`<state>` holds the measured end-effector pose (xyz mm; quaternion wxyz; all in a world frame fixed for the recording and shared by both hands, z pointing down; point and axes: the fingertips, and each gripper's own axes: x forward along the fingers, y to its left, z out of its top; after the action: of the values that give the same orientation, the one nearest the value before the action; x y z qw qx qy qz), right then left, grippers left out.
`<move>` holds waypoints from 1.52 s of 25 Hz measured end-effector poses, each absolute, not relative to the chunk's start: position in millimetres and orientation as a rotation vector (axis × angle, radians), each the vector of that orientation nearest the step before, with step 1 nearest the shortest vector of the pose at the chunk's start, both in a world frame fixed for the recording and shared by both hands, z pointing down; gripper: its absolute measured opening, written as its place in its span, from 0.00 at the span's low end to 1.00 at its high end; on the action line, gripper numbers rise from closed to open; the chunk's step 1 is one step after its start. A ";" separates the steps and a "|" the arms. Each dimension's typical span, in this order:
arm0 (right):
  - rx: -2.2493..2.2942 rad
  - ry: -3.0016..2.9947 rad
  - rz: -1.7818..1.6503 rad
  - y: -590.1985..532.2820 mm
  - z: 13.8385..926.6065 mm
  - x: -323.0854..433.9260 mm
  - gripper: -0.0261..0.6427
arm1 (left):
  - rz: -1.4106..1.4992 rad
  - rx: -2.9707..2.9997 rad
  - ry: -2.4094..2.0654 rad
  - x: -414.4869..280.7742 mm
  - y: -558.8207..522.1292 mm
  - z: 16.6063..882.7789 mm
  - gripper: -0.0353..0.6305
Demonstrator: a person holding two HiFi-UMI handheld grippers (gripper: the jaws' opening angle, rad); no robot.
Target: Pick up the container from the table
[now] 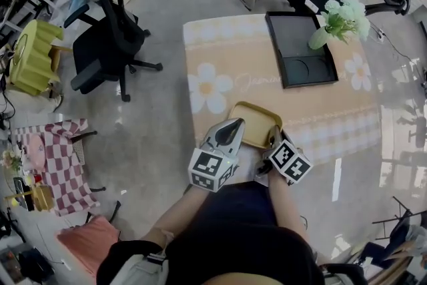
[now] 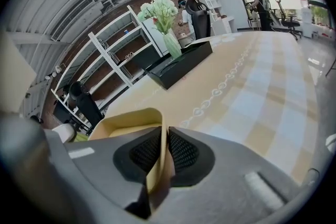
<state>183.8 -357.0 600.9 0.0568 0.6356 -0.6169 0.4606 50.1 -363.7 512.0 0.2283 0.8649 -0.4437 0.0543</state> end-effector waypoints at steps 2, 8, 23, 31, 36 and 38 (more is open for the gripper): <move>1.913 -1.878 1.405 -357.9 601.1 186.8 0.08 | 0.150 2.375 -1.242 51.8 -360.3 510.4 0.07; 1.869 -1.917 1.411 -359.4 598.6 190.0 0.06 | 0.150 2.350 -1.317 50.7 -351.4 504.0 0.07; 1.930 -2.002 1.293 -373.6 571.0 218.1 0.06 | 0.135 2.373 -1.391 57.2 -345.1 485.1 0.07; 1.991 -2.085 1.143 -386.8 544.7 234.2 0.06 | 0.113 2.407 -1.409 60.8 -350.5 471.6 0.07; 2.040 -2.130 1.076 -389.1 523.5 246.6 0.06 | 0.104 2.460 -1.408 65.9 -350.1 456.5 0.07; 2.061 -2.139 1.038 -389.0 516.3 252.2 0.06 | 0.099 2.477 -1.405 68.7 -350.9 452.5 0.07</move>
<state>252.2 -389.0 516.3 -0.0024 0.6549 -0.6799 0.3299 68.7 -350.9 452.5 0.1455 0.8601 -0.4878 0.0345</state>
